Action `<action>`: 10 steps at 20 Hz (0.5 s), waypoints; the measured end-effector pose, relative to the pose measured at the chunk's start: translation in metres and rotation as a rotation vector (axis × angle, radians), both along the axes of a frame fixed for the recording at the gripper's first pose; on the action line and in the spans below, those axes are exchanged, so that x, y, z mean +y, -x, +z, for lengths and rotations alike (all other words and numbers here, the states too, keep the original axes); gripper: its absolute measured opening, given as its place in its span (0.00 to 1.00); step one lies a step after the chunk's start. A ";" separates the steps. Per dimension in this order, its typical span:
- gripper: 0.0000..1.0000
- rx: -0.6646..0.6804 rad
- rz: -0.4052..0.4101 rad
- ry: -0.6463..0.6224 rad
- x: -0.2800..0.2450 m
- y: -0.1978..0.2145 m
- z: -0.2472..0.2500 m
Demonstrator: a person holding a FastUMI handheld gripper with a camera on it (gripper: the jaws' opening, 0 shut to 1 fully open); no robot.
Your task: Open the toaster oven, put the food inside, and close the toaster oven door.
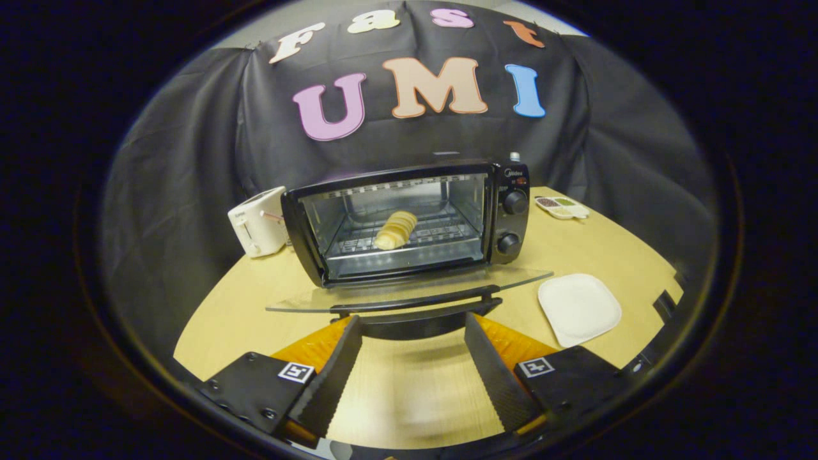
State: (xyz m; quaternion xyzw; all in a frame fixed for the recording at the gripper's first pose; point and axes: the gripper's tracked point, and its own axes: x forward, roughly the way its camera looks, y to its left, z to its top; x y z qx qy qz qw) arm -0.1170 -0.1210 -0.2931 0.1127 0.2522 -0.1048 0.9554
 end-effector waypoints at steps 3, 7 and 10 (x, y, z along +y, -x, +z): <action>1.00 -0.023 0.009 0.009 0.000 -0.006 0.009; 1.00 0.051 0.022 0.105 -0.009 -0.021 -0.009; 1.00 -0.002 0.041 0.091 -0.005 -0.046 0.000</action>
